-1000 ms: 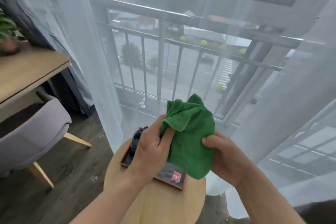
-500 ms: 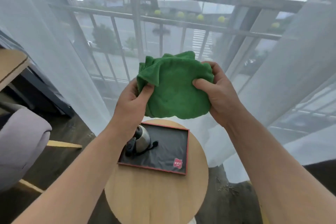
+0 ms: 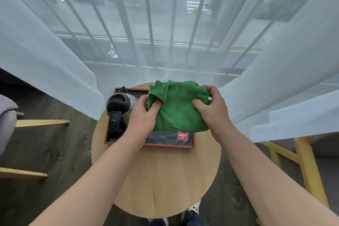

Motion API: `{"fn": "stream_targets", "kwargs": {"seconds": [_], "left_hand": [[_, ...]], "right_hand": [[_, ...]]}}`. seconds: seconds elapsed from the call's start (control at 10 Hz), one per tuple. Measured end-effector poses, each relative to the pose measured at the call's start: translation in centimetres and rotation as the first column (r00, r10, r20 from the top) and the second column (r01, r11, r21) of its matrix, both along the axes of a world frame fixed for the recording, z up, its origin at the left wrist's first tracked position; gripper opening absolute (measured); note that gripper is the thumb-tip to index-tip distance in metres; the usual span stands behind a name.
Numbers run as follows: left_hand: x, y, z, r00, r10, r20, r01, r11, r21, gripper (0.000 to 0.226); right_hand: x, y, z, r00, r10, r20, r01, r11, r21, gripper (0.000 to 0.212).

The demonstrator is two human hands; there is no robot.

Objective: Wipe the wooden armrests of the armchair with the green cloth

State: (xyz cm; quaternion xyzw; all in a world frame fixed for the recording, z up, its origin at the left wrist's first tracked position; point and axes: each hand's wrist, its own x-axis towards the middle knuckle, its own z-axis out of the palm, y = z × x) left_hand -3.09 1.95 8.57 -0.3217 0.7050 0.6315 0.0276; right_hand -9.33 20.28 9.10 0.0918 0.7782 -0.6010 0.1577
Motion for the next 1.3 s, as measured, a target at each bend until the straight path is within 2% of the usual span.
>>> {"fn": "stream_targets", "kwargs": {"seconds": [0.1,0.2,0.3,0.4,0.5,0.6,0.7,0.8,0.9,1.0,1.1,1.2,1.3], "left_hand": [[-0.7,1.1,-7.0,0.994,-0.005,0.106,0.011,0.998,-0.061,0.018],[-2.0,1.7,-13.1,0.981,-0.039,0.189,0.059,0.993,-0.098,0.020],[-2.8,1.8,-17.7,0.953,-0.133,0.273,0.177,0.974,-0.144,0.030],[-2.4,2.0,-20.3,0.922,-0.207,0.328,0.304,0.911,-0.278,0.053],[-0.6,3.2,-21.1,0.931,-0.264,0.250,0.355,0.814,-0.460,0.069],[1.7,4.0,-21.6,0.881,-0.406,0.242,0.445,0.539,-0.715,0.072],[2.5,4.3,-22.7,0.699,-0.595,0.396,0.608,0.203,-0.768,0.071],[2.2,3.9,-23.6,0.623,-0.587,0.517,0.708,0.144,-0.691,0.075],[1.8,3.0,-24.0,0.612,-0.564,0.555,0.737,0.152,-0.659,0.082],[1.5,2.4,-23.9,0.616,-0.548,0.566,0.740,0.156,-0.655,0.080],[1.2,2.4,-22.9,0.593,-0.558,0.580,0.769,0.180,-0.614,0.078],[0.5,2.1,-21.7,0.554,-0.582,0.595,0.807,0.199,-0.557,0.076],[-0.3,2.0,-18.9,0.648,-0.569,0.505,0.749,0.358,-0.557,0.067]], "right_hand": [[-0.6,0.3,-7.7,0.997,0.046,0.056,-0.057,0.974,0.217,0.039],[-1.6,0.5,-13.9,0.994,0.079,0.074,-0.098,0.948,0.302,0.039],[-2.0,0.2,-18.7,0.987,0.152,0.053,-0.161,0.913,0.375,0.047],[-0.5,-0.5,-22.0,0.918,0.391,-0.070,-0.271,0.745,0.609,0.068],[1.6,-0.6,-23.1,0.793,0.583,-0.177,-0.225,0.550,0.804,0.075],[3.0,0.1,-22.5,0.763,0.622,-0.178,-0.176,0.464,0.868,0.074],[3.8,0.6,-22.6,0.768,0.635,-0.079,-0.262,0.424,0.867,0.067],[3.7,0.1,-23.3,0.756,0.647,0.103,-0.408,0.342,0.846,0.071],[2.8,-1.5,-23.4,0.729,0.643,0.234,-0.505,0.275,0.818,0.075],[2.4,-2.5,-23.1,0.731,0.619,0.287,-0.525,0.242,0.816,0.080],[2.6,-2.6,-22.9,0.728,0.612,0.309,-0.546,0.246,0.801,0.086],[2.1,-2.5,-22.2,0.724,0.622,0.298,-0.556,0.271,0.786,0.081],[1.0,-1.8,-19.5,0.748,0.628,0.214,-0.522,0.359,0.774,0.065]]}}
